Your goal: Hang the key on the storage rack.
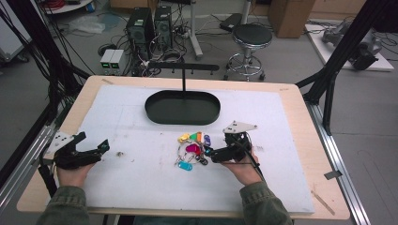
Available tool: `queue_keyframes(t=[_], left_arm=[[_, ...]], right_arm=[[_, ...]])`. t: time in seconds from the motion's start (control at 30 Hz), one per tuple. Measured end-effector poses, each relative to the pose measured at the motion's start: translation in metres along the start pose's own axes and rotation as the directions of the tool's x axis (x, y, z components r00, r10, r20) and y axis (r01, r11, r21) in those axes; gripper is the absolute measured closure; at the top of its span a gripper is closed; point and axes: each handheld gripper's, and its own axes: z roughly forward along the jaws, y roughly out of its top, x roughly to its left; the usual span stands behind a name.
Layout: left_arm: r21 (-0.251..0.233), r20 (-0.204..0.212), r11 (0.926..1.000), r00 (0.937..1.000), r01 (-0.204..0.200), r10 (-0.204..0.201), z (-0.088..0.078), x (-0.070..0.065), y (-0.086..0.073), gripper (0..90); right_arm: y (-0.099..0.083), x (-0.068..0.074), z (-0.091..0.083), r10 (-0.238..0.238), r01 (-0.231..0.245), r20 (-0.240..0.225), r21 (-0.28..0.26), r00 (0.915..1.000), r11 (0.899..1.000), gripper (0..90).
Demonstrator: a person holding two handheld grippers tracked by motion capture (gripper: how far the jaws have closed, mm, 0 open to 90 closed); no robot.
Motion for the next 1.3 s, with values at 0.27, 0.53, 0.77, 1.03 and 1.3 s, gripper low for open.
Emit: queue_keyframes(t=[0.27, 0.53, 0.77, 1.03, 1.3], left_arm=[[-0.001, 0.001, 1.0, 1.0, -0.001, 0.001, 0.0, 0.0, 0.0, 1.7], [-0.002, 0.0, 1.0, 1.0, -0.001, 0.001, 0.0, 0.0, 0.0, 1.7], [0.001, 0.001, 1.0, 1.0, 0.0, 0.0, 0.0, 0.001, 0.0, 1.7], [0.002, 0.002, 1.0, 1.0, -0.001, 0.001, 0.0, 0.001, 0.0, 1.7], [0.002, 0.003, 1.0, 1.0, 0.002, -0.002, 0.001, 0.001, 0.0, 1.7]], right_arm=[[0.008, 0.001, 0.013, -0.013, 0.013, -0.014, 0.041, 0.9998, 0.999, 0.6], [0.017, 0.006, 0.025, -0.034, 0.036, -0.029, 0.1, 0.999, 0.994, 0.6], [0.022, 0.007, 0.041, -0.045, 0.05, -0.041, 0.145, 0.9982, 0.988, 0.6], [0.031, 0.01, 0.055, -0.079, 0.092, -0.068, 0.215, 0.9945, 0.972, 15.2], [0.032, 0.005, 0.062, -0.067, 0.09, -0.094, 0.273, 0.9933, 0.958, 32.4]])
